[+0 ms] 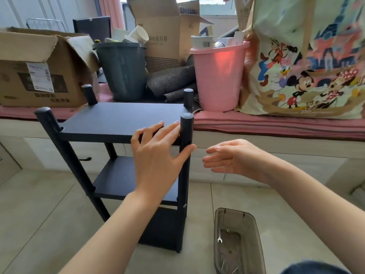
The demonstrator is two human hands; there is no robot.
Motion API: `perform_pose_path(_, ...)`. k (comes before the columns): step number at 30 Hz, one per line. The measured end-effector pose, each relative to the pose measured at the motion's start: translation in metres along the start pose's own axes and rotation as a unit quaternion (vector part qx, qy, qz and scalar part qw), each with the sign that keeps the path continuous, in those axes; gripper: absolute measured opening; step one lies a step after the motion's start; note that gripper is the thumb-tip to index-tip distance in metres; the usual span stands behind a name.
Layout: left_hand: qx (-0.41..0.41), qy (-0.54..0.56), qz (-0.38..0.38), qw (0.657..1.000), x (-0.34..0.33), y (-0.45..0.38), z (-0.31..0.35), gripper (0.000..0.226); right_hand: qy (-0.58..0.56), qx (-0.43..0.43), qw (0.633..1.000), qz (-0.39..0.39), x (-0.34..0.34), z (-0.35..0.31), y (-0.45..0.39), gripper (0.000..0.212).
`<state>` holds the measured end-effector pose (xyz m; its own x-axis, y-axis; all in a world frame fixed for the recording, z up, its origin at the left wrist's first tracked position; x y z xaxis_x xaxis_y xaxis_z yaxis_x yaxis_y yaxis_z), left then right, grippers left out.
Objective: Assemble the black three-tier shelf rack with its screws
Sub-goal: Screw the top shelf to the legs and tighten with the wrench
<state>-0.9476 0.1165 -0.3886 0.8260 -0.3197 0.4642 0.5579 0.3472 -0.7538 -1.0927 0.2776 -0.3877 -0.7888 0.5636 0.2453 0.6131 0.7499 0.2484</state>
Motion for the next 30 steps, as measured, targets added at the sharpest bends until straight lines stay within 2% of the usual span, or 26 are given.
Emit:
perform_pose_path(6,-0.019,-0.032,0.042,0.998,-0.016,0.004,0.009,0.052,0.013,-0.118,0.993,0.013,0.048,0.112,0.011,0.027)
perform_pose_path(12,-0.027,-0.053,0.058,0.997,-0.024,0.008,0.011,0.051,0.022,-0.204,0.978,0.031,0.032,0.229,-0.001,0.017)
perform_pose_path(17,-0.045,-0.082,0.071,0.993,-0.028,0.010,0.010,0.050,0.177,-0.244,0.953,-0.003,0.000,0.307,-0.014,0.008)
perform_pose_path(22,-0.057,-0.083,0.092,0.991,-0.031,0.010,0.007,0.049,0.366,-0.251,0.892,-0.083,-0.042,0.364,-0.025,0.033)
perform_pose_path(25,-0.062,-0.082,0.096,0.990,-0.033,0.009,0.008,0.048,0.409,-0.265,0.868,-0.099,-0.058,0.382,-0.029,0.009)
perform_pose_path(27,-0.061,-0.076,0.090,0.991,-0.034,0.009,0.006,0.049,0.430,-0.266,0.856,-0.109,-0.066,0.395,-0.032,0.021)
perform_pose_path(30,-0.044,-0.031,0.064,0.997,-0.036,0.008,0.003,0.054,0.443,-0.258,0.851,-0.116,-0.074,0.405,-0.034,0.028)
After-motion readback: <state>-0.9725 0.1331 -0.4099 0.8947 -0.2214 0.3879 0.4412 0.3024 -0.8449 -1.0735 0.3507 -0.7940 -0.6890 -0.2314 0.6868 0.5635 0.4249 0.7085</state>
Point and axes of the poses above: each hand's wrist, its own y-axis away from the middle knuckle, its own x-axis out of the back of the hand, z = x × y, the point moved 1 cm from there along -y, towards the middle knuckle, and after that the axes turned 15 degrees about y, right-handed, at the moved point
